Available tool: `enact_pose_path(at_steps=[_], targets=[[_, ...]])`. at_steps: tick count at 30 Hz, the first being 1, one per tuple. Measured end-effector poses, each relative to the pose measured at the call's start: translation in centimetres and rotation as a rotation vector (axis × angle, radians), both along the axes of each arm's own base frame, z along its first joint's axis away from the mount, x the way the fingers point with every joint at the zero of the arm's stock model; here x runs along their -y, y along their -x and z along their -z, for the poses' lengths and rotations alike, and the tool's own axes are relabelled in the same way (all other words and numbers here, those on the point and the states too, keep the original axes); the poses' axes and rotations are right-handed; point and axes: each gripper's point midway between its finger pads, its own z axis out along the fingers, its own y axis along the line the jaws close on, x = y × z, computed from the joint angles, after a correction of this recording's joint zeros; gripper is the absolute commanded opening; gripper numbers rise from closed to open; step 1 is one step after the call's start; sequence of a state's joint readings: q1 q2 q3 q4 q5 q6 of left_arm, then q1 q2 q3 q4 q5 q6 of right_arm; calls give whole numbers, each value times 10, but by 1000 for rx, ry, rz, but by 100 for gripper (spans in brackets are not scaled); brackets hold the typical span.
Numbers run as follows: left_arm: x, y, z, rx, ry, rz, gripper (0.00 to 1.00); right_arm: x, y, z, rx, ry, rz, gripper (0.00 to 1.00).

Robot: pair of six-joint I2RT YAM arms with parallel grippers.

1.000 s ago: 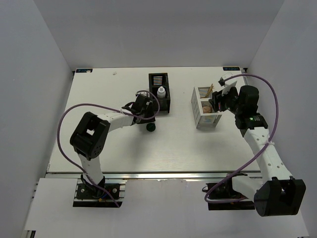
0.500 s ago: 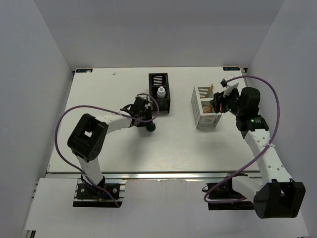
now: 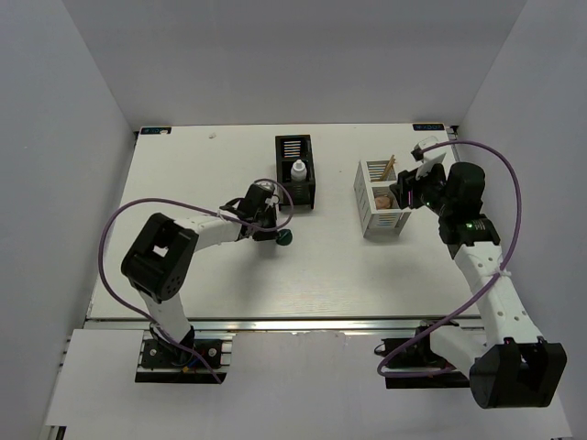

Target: Organize the makeup

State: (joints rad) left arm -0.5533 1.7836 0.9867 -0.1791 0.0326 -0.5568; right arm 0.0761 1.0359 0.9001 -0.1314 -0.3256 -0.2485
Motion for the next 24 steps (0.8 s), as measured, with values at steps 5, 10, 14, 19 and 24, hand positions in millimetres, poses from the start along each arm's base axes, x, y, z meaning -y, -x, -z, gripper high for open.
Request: enact_pose_path(at_steps=[5, 10, 14, 19, 24], targets=[[16, 22, -11, -8, 44, 56, 0, 4, 5, -13, 36, -8, 15, 58], [72, 35, -76, 111, 209, 158, 0, 12, 11, -25, 78, -20, 52, 60], [115, 12, -141, 251, 362, 183, 0, 21, 17, -30, 108, -22, 105, 60], [163, -37, -194, 364, 491, 193, 0, 30, 19, -34, 131, -37, 167, 46], [213, -72, -191, 373, 544, 230, 0, 40, 22, -31, 127, -67, 231, 17]])
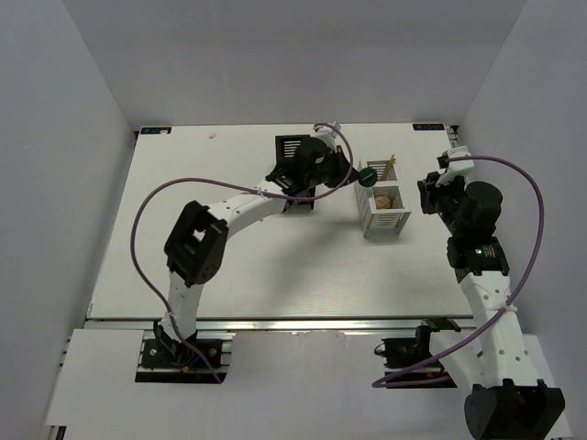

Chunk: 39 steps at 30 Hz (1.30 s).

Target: Organize the makeup

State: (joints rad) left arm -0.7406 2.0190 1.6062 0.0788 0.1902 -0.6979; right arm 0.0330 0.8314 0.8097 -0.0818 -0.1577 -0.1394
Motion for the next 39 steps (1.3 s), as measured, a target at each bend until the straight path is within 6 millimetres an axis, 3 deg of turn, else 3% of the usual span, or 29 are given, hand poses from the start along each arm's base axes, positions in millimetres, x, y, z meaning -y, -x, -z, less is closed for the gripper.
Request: enact_pose_path(at_steps=[3, 7, 13, 18, 23, 26, 29, 30, 33, 34, 37, 39], targets=[[21, -5, 19, -26, -7, 31, 0, 3, 2, 1, 2, -12, 20, 13], [34, 1, 40, -65, -23, 62, 0, 6, 5, 3, 3, -23, 39, 12], [46, 8, 37, -75, -6, 92, 2, 7, 6, 13, -19, -34, 48, 12], [54, 10, 19, -51, 21, 107, 23, 7, 6, 20, -34, -35, 50, 14], [57, 16, 22, -69, 15, 114, 44, 7, 6, 22, -38, -39, 50, 18], [58, 19, 24, -79, 9, 117, 46, 7, 6, 22, -39, -40, 50, 26], [62, 19, 23, -76, 8, 121, 51, 6, 7, 22, -41, -38, 45, 43], [62, 18, 23, -75, 4, 121, 57, 5, 7, 22, -42, -38, 38, 53], [62, 15, 11, -44, -10, 119, 74, -3, 10, 26, -63, -34, -11, 66], [61, 13, 5, -20, -14, 117, 98, -7, 12, 27, -78, -37, -34, 67], [46, 11, -19, 36, -23, 95, 98, -15, 14, 30, -131, -47, -79, 69], [23, 19, -39, 64, -28, 73, 98, -17, 14, 29, -164, -51, -91, 75]])
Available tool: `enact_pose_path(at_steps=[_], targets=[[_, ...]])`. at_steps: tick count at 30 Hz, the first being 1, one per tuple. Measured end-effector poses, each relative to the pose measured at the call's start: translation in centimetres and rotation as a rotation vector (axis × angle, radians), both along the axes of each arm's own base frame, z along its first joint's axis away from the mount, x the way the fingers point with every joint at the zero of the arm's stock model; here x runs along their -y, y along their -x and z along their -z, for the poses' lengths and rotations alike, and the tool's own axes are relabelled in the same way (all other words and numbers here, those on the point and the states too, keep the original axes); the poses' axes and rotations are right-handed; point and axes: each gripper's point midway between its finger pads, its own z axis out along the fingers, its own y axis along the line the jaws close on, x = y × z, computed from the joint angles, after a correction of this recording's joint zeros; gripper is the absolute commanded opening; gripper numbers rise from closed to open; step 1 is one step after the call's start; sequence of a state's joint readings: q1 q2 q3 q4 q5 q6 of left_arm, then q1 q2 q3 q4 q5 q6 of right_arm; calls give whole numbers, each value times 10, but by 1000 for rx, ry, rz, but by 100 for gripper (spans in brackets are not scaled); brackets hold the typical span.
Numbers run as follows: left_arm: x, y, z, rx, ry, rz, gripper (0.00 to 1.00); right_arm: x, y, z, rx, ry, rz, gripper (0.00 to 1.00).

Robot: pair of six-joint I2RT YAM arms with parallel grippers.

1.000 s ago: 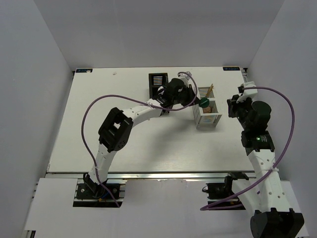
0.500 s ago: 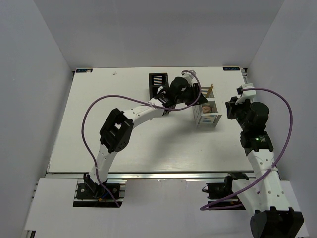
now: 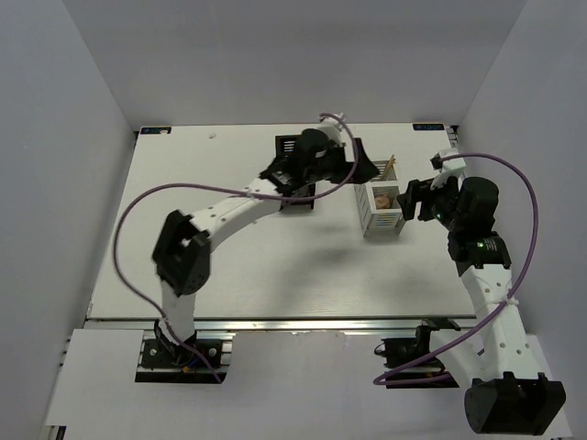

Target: Organize the makeup

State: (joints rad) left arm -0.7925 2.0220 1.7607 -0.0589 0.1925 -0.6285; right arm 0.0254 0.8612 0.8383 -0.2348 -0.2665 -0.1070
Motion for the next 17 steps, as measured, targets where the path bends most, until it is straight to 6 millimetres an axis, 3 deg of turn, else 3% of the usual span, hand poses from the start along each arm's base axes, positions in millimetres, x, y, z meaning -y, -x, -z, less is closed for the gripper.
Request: enact_pose_path(at_steps=[4, 7, 9, 12, 17], targets=[[-73, 18, -49, 65, 29, -83, 98, -1, 3, -6, -45, -18, 3, 89], [-135, 30, -85, 141, 68, -189, 98, -2, 3, -14, -86, -41, 12, 89], [-171, 41, -100, 182, 81, -260, 98, -2, -1, -19, -125, -62, 30, 89], [-204, 61, -105, 215, 84, -328, 98, 0, -11, -25, -179, -82, 63, 89], [-244, 80, -92, 217, 35, -426, 98, 1, -16, -22, -231, -102, 93, 89]])
